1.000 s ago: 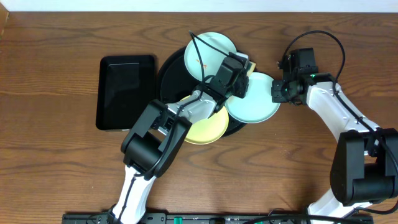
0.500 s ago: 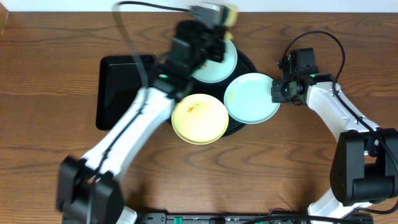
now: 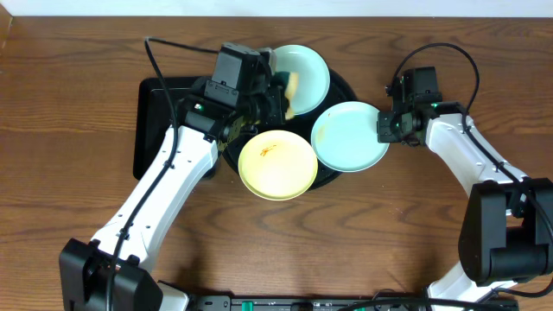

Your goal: Clean dirty plates on tray and stack at the side

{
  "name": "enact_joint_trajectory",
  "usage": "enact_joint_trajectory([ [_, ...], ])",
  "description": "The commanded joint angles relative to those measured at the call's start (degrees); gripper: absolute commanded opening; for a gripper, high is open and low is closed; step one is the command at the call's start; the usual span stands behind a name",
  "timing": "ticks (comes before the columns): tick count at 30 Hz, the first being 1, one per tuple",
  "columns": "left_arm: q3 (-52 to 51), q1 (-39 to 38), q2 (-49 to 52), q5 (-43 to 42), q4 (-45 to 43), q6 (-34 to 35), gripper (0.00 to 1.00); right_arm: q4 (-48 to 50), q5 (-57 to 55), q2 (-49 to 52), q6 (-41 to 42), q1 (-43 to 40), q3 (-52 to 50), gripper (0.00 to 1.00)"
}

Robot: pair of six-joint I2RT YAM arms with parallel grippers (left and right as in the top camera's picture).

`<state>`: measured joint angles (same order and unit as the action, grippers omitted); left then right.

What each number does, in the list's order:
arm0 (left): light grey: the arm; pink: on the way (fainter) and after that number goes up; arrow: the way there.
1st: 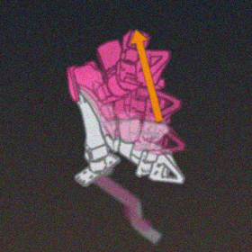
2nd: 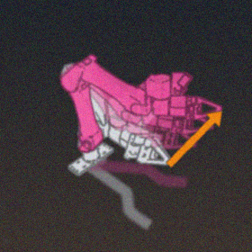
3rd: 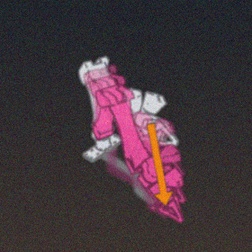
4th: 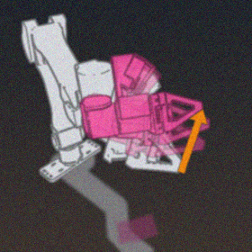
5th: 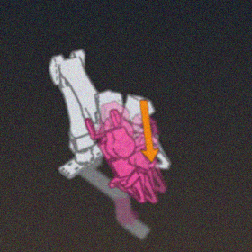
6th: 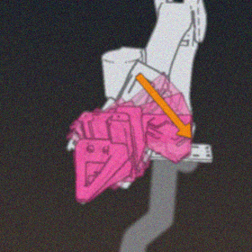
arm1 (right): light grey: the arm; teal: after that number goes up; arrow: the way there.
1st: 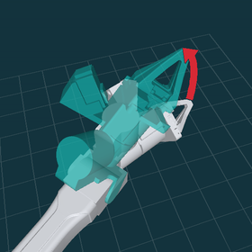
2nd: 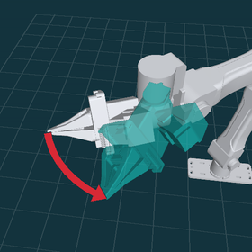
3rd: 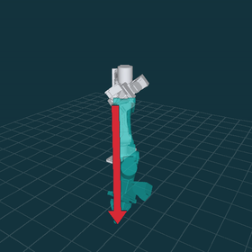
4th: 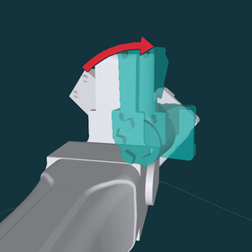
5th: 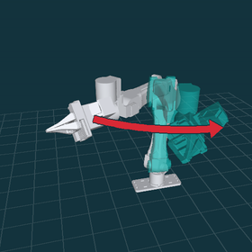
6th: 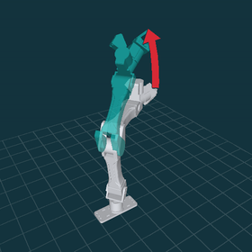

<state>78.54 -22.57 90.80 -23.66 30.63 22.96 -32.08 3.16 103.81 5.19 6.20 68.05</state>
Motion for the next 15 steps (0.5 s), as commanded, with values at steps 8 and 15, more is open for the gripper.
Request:
enact_joint_trajectory([
  [8, 2.84, -1.66, 9.29, -16.04, 3.21, 6.49, 0.08, 0.02, 0.13, 0.39, -0.50, 0.26, -0.35, 0.01],
  [15, 7.87, -4.79, 20.55, -20.24, 3.21, 6.54, 0.07, 0.02, 0.11, 0.39, -0.52, 0.26, -0.35, 0.01],
])
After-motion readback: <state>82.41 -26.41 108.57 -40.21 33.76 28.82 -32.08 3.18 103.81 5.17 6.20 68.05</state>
